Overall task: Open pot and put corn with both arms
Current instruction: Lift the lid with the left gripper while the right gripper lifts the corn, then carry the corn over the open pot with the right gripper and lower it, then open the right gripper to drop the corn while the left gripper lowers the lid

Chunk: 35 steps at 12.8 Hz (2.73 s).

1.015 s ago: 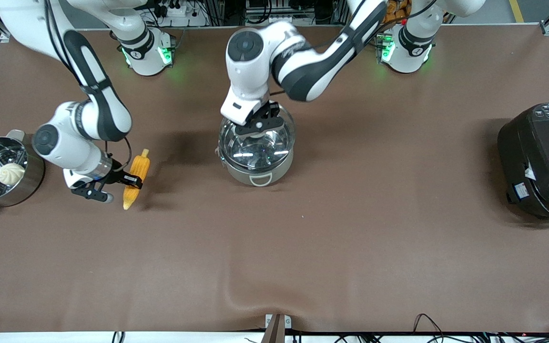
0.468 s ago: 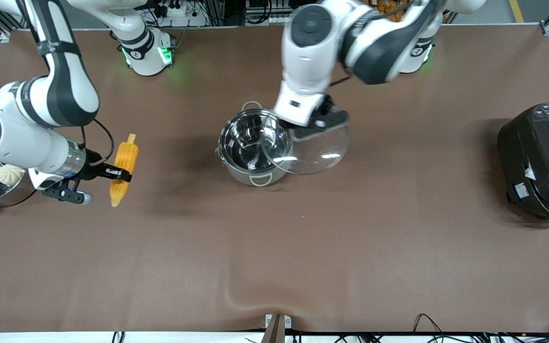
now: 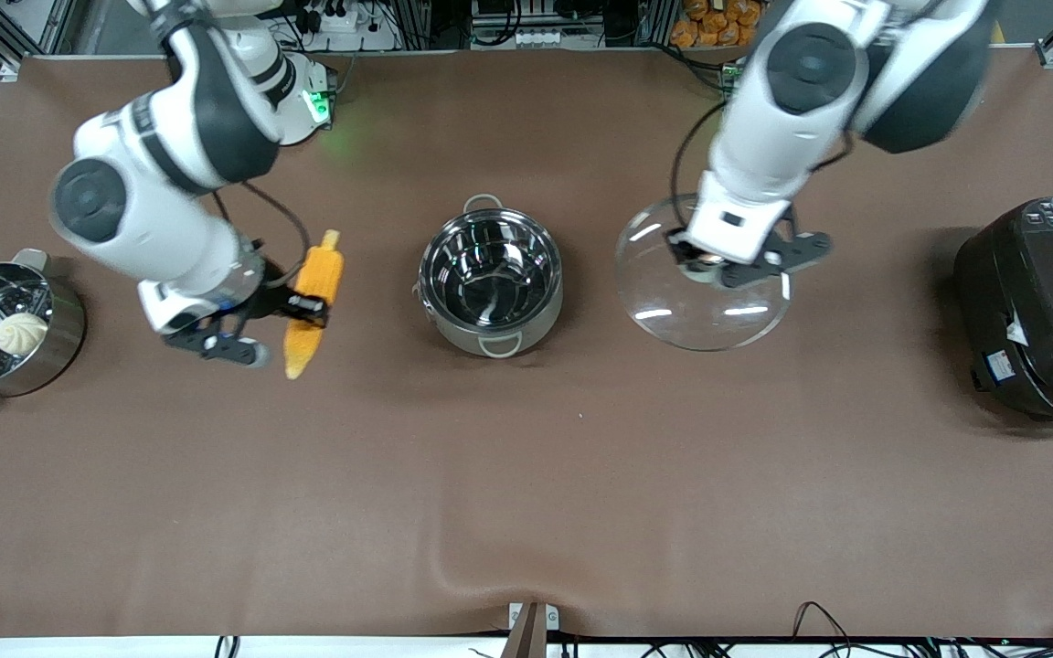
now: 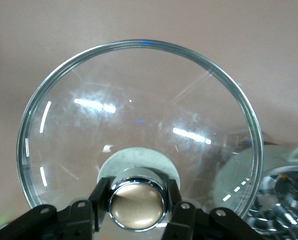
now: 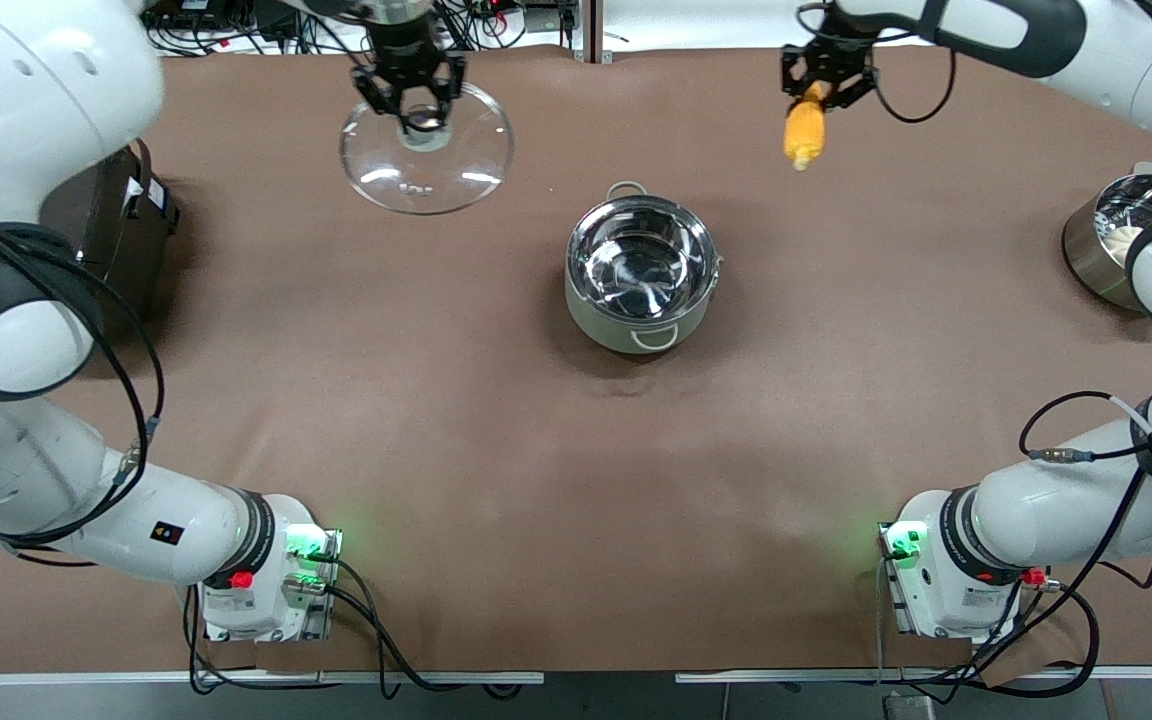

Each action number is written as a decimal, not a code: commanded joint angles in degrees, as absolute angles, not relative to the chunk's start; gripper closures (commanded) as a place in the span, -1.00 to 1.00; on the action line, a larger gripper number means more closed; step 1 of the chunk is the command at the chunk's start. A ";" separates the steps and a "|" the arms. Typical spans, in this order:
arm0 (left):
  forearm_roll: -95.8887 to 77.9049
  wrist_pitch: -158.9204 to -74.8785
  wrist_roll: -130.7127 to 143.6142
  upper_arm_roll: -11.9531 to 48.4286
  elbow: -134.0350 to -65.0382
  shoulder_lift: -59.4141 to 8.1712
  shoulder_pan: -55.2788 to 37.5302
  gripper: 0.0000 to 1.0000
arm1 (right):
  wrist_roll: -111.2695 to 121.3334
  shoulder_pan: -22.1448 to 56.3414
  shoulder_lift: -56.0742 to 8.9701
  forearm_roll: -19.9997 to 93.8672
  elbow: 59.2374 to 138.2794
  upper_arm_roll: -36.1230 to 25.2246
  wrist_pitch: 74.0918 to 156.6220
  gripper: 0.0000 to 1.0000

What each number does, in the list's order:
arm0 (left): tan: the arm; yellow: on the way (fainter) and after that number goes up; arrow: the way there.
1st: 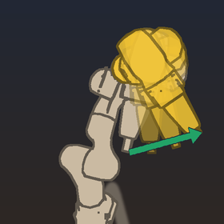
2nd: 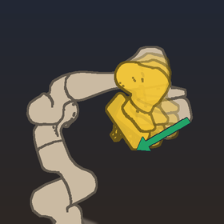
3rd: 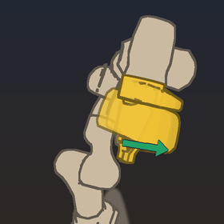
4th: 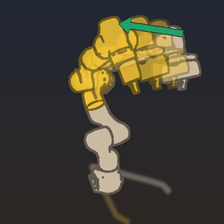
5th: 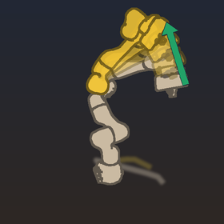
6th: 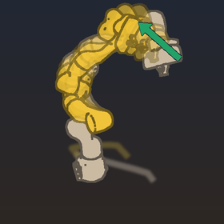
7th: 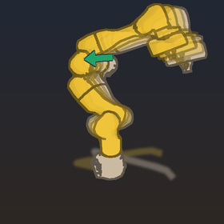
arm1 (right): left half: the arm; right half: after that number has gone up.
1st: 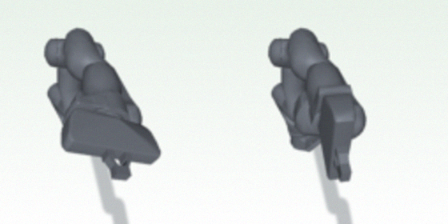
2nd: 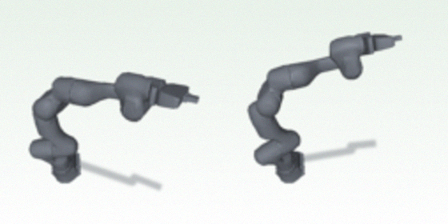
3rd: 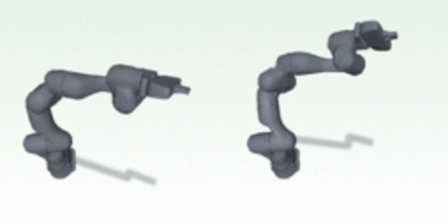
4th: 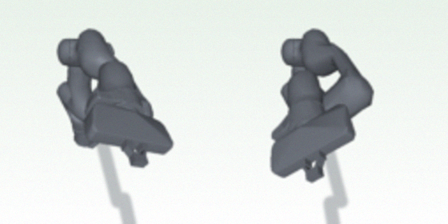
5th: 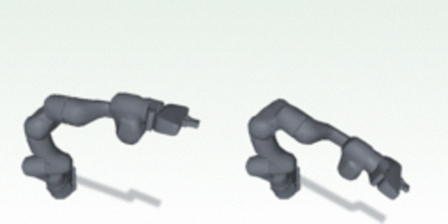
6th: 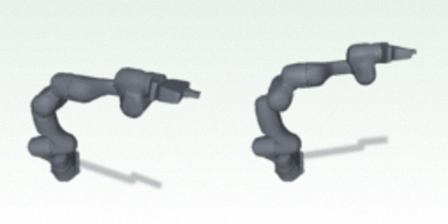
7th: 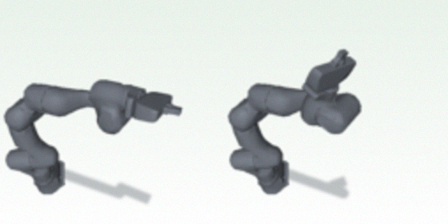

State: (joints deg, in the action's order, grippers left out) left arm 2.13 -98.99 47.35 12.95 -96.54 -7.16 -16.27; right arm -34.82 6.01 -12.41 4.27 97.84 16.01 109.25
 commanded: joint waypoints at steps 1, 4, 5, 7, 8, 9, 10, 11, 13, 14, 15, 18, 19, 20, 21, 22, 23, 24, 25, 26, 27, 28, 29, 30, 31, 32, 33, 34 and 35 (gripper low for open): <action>0.70 -102.20 42.47 13.45 -103.34 -3.00 -11.88 1.00 | -40.06 5.71 -13.27 0.27 95.72 20.81 108.98 0.43; 0.70 -107.91 36.49 13.45 -110.02 -1.76 -8.10 1.00 | -47.09 7.20 -14.76 -0.79 95.98 24.42 114.59 0.43; 0.70 -109.15 34.82 13.36 -111.34 -1.93 -7.13 1.00 | -48.94 7.99 -15.55 -1.31 96.24 24.96 116.18 0.42; 0.70 -112.31 32.09 13.45 -114.77 -2.20 -5.36 1.00 | -53.76 10.27 -17.48 -5.08 97.03 25.49 119.34 0.42; 0.70 -114.93 31.47 13.36 -117.05 -2.20 -5.19 1.00 | -56.40 12.11 -18.62 -7.53 97.29 25.49 120.83 0.42; 0.70 -117.57 31.46 13.36 -119.33 -2.28 -5.01 1.00 | -58.60 13.00 -19.33 -9.82 97.99 25.49 122.42 0.42; 0.70 -119.86 31.46 13.36 -121.10 -2.63 -4.84 1.00 | -59.58 13.88 -19.68 -10.89 98.87 25.49 123.48 0.42; 0.70 -122.49 31.46 13.45 -123.29 -3.07 -4.83 1.00 | -59.68 14.76 -20.12 -11.33 99.49 25.49 124.18 0.42; 1.05 -128.81 30.68 13.27 -128.55 -3.25 -4.49 1.00 | -59.68 16.43 -20.57 -12.04 99.84 25.49 124.45 0.42; 1.23 -132.94 29.19 13.27 -131.37 -3.43 -2.83 1.00 | -59.68 16.96 -20.74 -12.04 100.63 25.49 124.54 0.42; 1.32 -136.37 27.44 13.36 -133.40 -4.12 -1.68 1.00 | -59.76 17.40 -20.83 -12.13 101.16 25.49 124.54 0.42; 1.32 -139.74 27.07 13.27 -134.30 -7.02 -1.41 1.00 | -61.16 19.15 -21.00 -13.09 102.74 25.49 126.28 0.42; 1.32 -141.14 26.98 13.27 -134.47 -8.25 -1.32 1.00 | -62.39 19.60 -21.27 -14.23 104.22 25.49 128.21 0.42; 1.41 -142.89 26.98 13.18 -134.65 -9.48 -1.32 1.00 | -63.71 20.03 -21.36 -14.85 105.46 25.49 130.41 0.42; 1.41 -143.69 26.98 13.18 -134.65 -10.28 -1.32 1.00 | -64.24 20.39 -21.62 -15.20 106.25 25.49 131.04 0.42; 1.41 -143.79 26.98 13.10 -134.56 -10.81 -1.32 1.00 | -64.34 20.83 -21.71 -16.08 106.61 25.49 131.13 0.42; 1.49 -143.88 26.98 13.10 -134.56 -11.33 -0.88 1.00 | -64.77 20.83 -21.71 -16.17 106.70 25.49 131.22 0.42; 1.67 -144.22 26.81 13.18 -134.56 -11.86 0.08 1.00 | -65.47 20.92 -21.97 -16.26 106.70 25.49 131.22 0.42; 1.67 -144.58 26.37 13.18 -134.56 -12.21 0.17 1.00 | -65.57 21.27 -22.15 -16.26 106.70 25.49 131.31 0.41; 1.67 -145.02 26.28 13.18 -134.56 -12.83 0.26 1.00 | -65.57 21.36 -22.24 -16.26 106.70 25.49 131.31 0.40; 1.67 -145.19 26.19 13.18 -134.47 -13.35 0.18 1.00 | -65.65 21.44 -22.50 -16.26 106.70 25.49 131.40 0.35; 1.67 -145.80 26.19 13.27 -134.47 -13.71 0.18 1.00 | -65.65 21.45 -22.76 -16.26 106.70 25.49 131.83 0.31; 1.67 -146.07 26.19 13.27 -134.47 -14.15 0.18 1.00 | -66.09 21.79 -22.94 -16.26 106.70 25.49 132.10 0.09; 1.67 -146.34 26.19 13.18 -134.39 -14.50 0.18 1.00 | -66.35 21.88 -22.94 -16.26 106.70 25.49 132.10 -0.19; 1.67 -146.34 26.19 13.18 -134.12 -15.11 0.18 0.50 | -66.44 21.97 -22.94 -16.26 106.70 25.49 132.01 -0.22; 1.76 -146.34 26.02 13.18 -133.95 -15.47 0.18 -0.13 | -66.45 22.23 -22.94 -16.26 106.79 25.49 132.01 -0.45; 2.28 -146.34 26.02 13.18 -133.60 -15.64 0.18 -0.72 | -66.45 22.24 -22.94 -16.26 106.79 25.49 131.92 -0.53; 2.37 -146.34 26.02 13.18 -133.16 -15.56 0.18 -1.00 | -66.45 22.24 -22.94 -16.26 106.70 25.49 131.92 -0.58; 2.37 -146.25 26.10 13.18 -132.55 -15.30 0.18 -1.00 | -66.45 22.15 -22.85 -16.26 106.61 25.49 131.75 -0.59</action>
State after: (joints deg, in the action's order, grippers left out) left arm 2.03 -146.01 27.11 12.81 -133.93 -15.15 -0.32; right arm -64.61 21.78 -23.00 -14.70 106.54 25.51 131.48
